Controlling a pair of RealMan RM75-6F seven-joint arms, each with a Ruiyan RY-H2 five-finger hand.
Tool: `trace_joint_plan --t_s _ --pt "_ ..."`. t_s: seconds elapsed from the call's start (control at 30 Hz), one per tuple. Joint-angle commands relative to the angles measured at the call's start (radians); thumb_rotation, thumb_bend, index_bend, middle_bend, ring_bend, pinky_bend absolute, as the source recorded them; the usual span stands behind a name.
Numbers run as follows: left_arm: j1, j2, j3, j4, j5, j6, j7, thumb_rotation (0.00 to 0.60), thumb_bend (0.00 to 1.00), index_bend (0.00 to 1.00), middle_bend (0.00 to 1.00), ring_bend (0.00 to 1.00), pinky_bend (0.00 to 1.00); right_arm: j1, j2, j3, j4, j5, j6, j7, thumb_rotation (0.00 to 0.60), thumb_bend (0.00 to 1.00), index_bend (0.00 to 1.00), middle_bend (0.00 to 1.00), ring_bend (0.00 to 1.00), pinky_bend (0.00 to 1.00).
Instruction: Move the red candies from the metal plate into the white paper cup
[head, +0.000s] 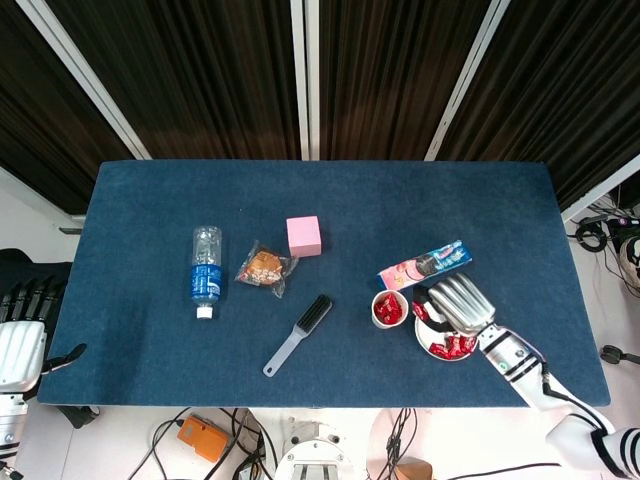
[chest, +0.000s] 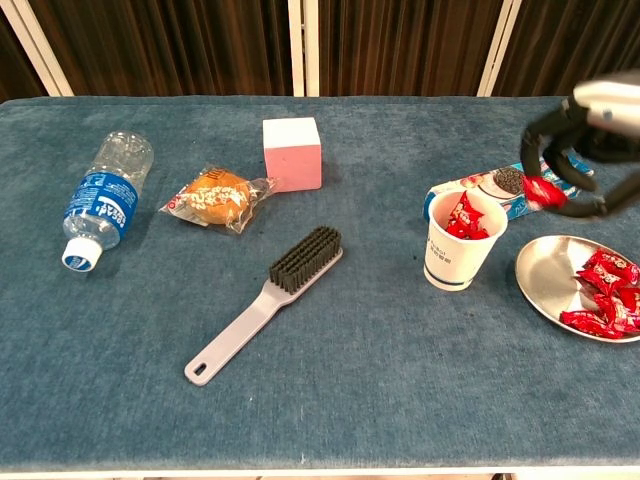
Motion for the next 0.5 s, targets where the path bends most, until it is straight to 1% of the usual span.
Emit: trace_joint_plan --t_s 0.03,0.2,0.33,0.43,0.5 --pt "0.001 -0.001 -0.001 0.000 -0.002 0.001 0.001 0.600 0.00 0.10 0.06 0.00 0.00 0.041 0.003 0.034 -0.044 0.016 -0.039 -0.003 0.600 0.60 0.66 0.81 0.96 1.00" --pt "0.001 -0.003 -0.002 0.003 -0.003 0.001 0.002 0.600 0.00 0.10 0.06 0.00 0.00 0.083 -0.034 0.049 -0.047 0.059 -0.112 -0.055 0.600 0.60 0.64 0.81 0.96 1.00" --pt "0.001 -0.002 -0.001 0.006 -0.007 -0.004 -0.001 0.600 0.00 0.10 0.06 0.00 0.00 0.103 -0.062 0.048 -0.040 0.096 -0.158 -0.095 0.600 0.60 0.60 0.81 0.96 1.00" --pt "0.002 -0.004 -0.002 0.010 -0.010 -0.004 -0.005 0.600 0.00 0.10 0.06 0.00 0.00 0.106 -0.071 0.048 -0.038 0.117 -0.168 -0.111 0.600 0.60 0.58 0.81 0.96 1.00" --pt "0.002 -0.005 -0.002 0.013 -0.011 -0.005 -0.007 0.600 0.00 0.10 0.06 0.00 0.00 0.107 -0.075 0.046 -0.038 0.124 -0.172 -0.117 0.600 0.58 0.56 0.81 0.96 1.00"
